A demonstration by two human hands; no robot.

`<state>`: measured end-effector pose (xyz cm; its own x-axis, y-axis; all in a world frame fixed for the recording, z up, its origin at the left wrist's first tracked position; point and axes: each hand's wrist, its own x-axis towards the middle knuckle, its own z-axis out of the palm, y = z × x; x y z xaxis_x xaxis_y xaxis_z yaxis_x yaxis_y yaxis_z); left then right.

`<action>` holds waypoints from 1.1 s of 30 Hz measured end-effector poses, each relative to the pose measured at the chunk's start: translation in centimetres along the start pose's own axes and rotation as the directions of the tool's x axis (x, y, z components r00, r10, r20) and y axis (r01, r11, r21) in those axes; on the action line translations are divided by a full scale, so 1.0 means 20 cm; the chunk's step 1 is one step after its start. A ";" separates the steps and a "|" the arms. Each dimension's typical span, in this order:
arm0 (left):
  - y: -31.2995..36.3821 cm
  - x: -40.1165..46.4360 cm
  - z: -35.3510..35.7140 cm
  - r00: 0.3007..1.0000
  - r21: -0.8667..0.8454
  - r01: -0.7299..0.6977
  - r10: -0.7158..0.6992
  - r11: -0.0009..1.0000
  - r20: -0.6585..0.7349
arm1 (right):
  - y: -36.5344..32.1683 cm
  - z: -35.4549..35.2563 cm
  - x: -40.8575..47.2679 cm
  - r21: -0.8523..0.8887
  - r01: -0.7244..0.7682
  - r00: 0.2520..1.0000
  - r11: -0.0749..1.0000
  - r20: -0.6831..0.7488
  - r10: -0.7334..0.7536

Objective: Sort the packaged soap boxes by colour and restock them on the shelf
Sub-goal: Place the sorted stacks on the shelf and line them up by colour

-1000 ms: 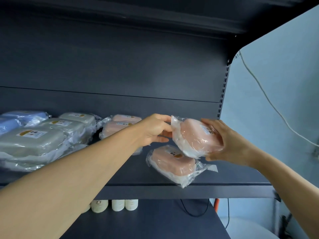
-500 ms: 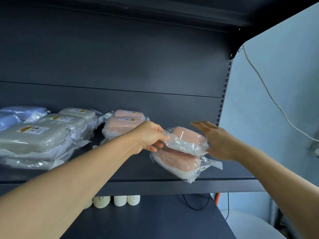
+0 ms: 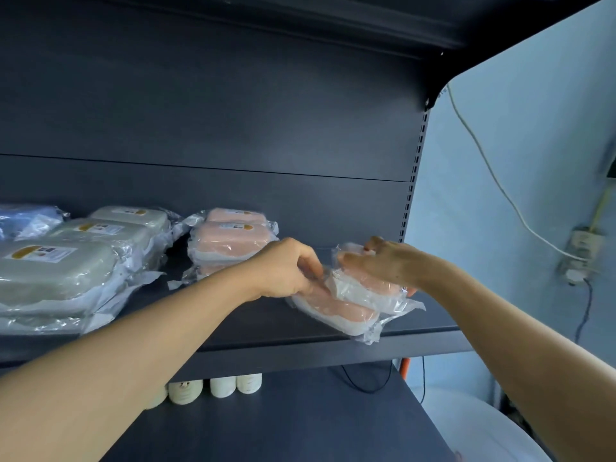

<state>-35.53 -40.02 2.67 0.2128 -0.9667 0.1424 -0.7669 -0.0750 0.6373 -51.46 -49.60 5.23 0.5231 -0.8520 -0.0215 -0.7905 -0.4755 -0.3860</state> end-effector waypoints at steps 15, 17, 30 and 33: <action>-0.14 0.02 -0.06 0.990 0.075 0.081 -0.072 0.994 -0.123 | 0.03 0.05 0.00 0.213 0.277 0.960 0.937 -0.033 -0.277; -0.14 0.02 -0.04 0.995 0.087 0.076 -0.071 0.993 -0.067 | 0.05 0.04 -0.01 0.151 0.288 0.954 0.946 0.040 -0.297; -0.05 0.11 0.22 0.989 0.215 0.048 -0.017 0.975 -0.145 | 0.24 -0.01 0.07 -0.097 0.383 0.924 0.919 0.053 -0.379; -0.03 0.15 0.25 0.985 0.216 0.052 -0.015 0.975 -0.171 | 0.30 0.00 0.12 -0.195 0.432 0.895 0.881 -0.027 -0.445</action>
<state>-37.43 -44.10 -1.15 0.3242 -0.9095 0.2601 -0.8673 -0.1760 0.4655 -54.90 -54.40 2.90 0.8115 -0.5567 0.1775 -0.5320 -0.8296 -0.1695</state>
